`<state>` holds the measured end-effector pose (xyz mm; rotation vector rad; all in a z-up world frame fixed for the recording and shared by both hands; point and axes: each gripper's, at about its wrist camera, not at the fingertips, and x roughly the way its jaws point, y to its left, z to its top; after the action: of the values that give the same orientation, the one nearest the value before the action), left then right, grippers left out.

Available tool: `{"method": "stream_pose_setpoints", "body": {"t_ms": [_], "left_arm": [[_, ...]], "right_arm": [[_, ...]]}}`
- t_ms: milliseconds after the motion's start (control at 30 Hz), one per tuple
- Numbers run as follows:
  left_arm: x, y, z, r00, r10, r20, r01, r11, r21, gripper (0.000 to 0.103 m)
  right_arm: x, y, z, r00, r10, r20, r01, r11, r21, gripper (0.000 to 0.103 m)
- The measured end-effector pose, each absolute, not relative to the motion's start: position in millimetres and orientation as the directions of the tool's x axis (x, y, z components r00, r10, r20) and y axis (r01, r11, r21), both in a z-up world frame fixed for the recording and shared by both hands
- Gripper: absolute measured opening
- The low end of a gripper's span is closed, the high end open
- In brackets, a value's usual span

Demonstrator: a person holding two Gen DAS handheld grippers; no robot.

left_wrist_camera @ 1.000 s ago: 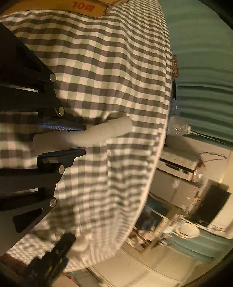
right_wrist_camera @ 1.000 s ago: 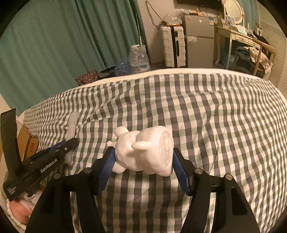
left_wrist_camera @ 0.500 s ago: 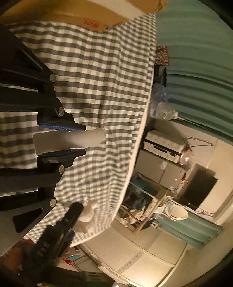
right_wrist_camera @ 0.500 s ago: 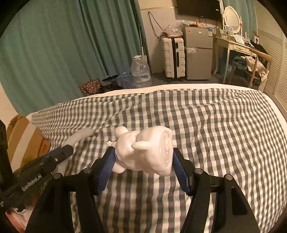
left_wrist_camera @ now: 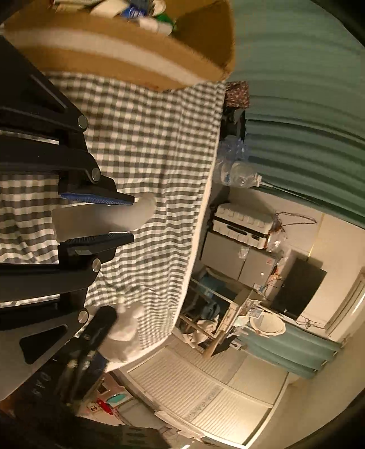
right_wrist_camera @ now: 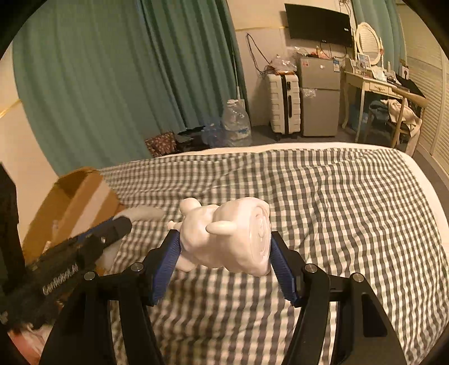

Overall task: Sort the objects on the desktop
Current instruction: 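Carry foam roll and figurine into cardboard box and open both tools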

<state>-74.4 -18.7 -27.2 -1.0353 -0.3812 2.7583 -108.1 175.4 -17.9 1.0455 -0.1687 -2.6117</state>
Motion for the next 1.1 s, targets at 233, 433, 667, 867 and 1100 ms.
{"method": "stream_pose_setpoints", "body": {"t_ms": [233, 433, 667, 867, 1100], "left_arm": [[-47.5, -58.5, 54.1, -0.828, 0.196, -0.525, -0.061, -0.963, -0.264, 0.020], [-32.0, -123.8, 97.4, -0.867, 0.104, -0.487, 0.006, -0.976, -0.218, 0.020], [-22.1, -213.2, 69.1, -0.825, -0.049, -0.563, 0.158, -0.977, -0.145, 0.020], [-25.7, -267.4, 8.9, -0.748, -0.093, -0.657, 0.222, -0.968, -0.116, 0.020], [-24.0, -280.7, -19.5, -0.716, -0.150, -0.682, 0.233, -0.972, -0.030, 0.087]], "right_arm": [[-67.6, 139.6, 27.8, -0.699, -0.382, -0.605, 0.326, -0.923, 0.207, 0.063], [-51.5, 80.8, 66.0, -0.680, -0.463, -0.568, 0.420, -0.881, 0.217, 0.063], [-67.2, -16.5, 80.7, -0.564, -0.612, -0.554, 0.538, -0.782, 0.315, 0.063], [-100.4, -96.1, 43.3, -0.473, -0.591, -0.654, 0.549, -0.778, 0.306, 0.063], [-127.0, -115.6, 33.5, -0.505, -0.570, -0.648, 0.501, -0.805, 0.318, 0.096]]}}
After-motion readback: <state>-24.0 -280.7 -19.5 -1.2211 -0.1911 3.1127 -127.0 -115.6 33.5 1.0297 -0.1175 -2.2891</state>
